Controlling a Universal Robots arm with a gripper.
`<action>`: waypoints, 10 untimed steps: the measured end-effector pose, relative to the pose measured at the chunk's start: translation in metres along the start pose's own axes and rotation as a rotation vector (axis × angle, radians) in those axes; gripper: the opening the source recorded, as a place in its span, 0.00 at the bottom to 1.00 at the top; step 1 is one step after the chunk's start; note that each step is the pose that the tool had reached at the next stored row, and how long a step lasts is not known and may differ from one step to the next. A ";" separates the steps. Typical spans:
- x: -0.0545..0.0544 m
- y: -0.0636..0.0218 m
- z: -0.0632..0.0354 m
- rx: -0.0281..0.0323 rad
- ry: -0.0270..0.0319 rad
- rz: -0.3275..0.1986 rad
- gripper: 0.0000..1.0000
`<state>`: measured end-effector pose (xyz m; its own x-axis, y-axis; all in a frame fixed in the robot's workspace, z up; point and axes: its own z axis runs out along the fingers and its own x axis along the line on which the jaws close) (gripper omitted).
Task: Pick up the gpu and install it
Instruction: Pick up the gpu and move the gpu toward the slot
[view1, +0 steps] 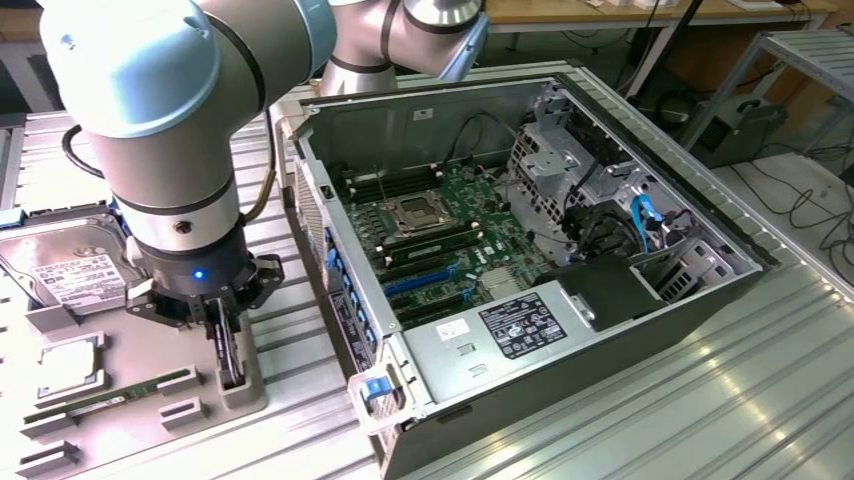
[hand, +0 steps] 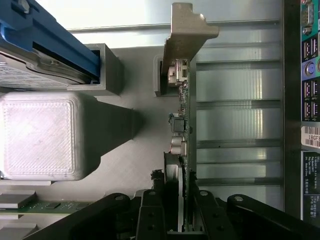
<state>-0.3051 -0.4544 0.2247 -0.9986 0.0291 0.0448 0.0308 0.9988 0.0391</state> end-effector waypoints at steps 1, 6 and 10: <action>0.000 0.0000 0.0000 0.0000 0.0000 0.000 0.27; 0.000 0.0000 0.0000 0.0000 0.0000 0.000 0.27; 0.000 0.0000 0.0000 -0.0001 -0.0001 0.000 0.27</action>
<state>-0.3051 -0.4544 0.2247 -0.9986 0.0290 0.0447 0.0308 0.9988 0.0391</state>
